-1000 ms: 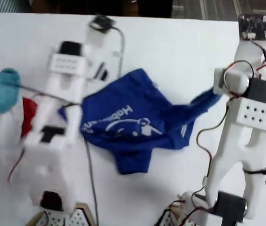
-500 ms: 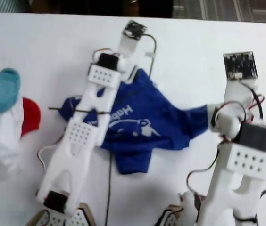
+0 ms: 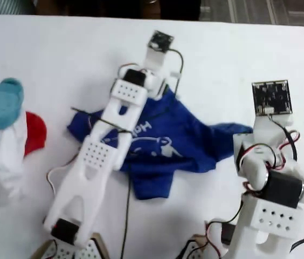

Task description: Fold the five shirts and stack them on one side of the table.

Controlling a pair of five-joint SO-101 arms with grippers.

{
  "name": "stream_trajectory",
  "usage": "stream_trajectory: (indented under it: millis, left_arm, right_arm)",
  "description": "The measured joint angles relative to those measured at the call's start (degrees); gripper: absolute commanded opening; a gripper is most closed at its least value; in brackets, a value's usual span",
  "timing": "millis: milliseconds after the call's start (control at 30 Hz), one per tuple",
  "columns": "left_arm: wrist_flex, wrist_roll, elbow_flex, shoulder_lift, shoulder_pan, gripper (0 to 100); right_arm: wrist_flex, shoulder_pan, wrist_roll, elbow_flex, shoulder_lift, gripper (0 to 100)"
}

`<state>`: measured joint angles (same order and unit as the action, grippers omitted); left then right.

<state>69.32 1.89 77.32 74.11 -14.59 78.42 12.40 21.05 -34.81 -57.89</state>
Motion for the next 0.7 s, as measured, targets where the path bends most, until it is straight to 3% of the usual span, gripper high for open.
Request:
stream_trajectory:
  millis: [67, 133, 400, 533, 700]
  left_arm:
    - [-0.18, 2.73, -1.05, -0.09, -0.09, 14]
    - [-0.09, 5.98, -1.05, -0.09, -0.70, 1]
    - [2.73, 6.24, -0.88, -0.09, 0.53, 2]
    - [10.81, 4.48, 4.04, 0.00, 2.90, 2]
    - [26.73, 4.40, 14.59, -2.02, 3.96, 2]
  right_arm:
    - [0.00, 0.00, 0.00, 0.00, -0.79, 2.1]
    - [0.00, 0.00, 0.00, 0.00, -1.23, 2.1]
    - [0.00, 0.26, 0.00, 0.00, -1.49, 2.1]
    - [0.00, 0.26, -0.09, -1.23, -1.49, 2.1]
    - [-1.76, -0.44, -0.09, -4.40, -1.58, 2.1]
